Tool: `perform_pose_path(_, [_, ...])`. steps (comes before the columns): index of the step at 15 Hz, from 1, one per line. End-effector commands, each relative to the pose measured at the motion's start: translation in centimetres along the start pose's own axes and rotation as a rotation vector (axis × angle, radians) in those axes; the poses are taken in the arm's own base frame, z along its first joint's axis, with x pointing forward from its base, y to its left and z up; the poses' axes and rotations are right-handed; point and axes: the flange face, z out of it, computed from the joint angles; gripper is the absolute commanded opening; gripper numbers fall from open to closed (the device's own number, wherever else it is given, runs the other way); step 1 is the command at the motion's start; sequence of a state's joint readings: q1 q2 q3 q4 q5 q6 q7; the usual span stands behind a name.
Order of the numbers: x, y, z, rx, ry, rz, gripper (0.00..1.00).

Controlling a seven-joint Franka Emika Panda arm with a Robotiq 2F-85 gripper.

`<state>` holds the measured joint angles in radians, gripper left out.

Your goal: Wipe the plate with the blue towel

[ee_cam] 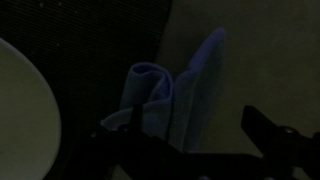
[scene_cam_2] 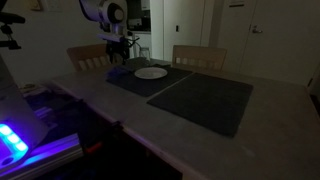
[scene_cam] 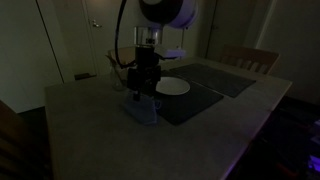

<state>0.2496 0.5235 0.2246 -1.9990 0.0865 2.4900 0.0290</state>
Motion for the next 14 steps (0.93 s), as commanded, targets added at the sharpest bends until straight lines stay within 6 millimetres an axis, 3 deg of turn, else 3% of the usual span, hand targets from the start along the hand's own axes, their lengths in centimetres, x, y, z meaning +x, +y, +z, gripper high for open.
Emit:
perform_pose_path(1, [-0.3,0.0,2.3,-0.038,0.012,0.018,1.0])
perform_pose_path(2, [-0.2,0.0,2.6,-0.051,0.018,0.016,1.0])
perform_pose_path(3, [-0.2,0.0,2.7,-0.056,0.024,0.013,0.75])
perform_pose_path(4, [-0.1,0.0,2.6,-0.064,0.031,0.012,0.74])
perform_pose_path(9, [0.7,1.2,0.6,-0.095,0.06,-0.012,0.38])
perform_pose_path(14, [1.2,4.0,-2.2,-0.133,-0.008,-0.019,0.02])
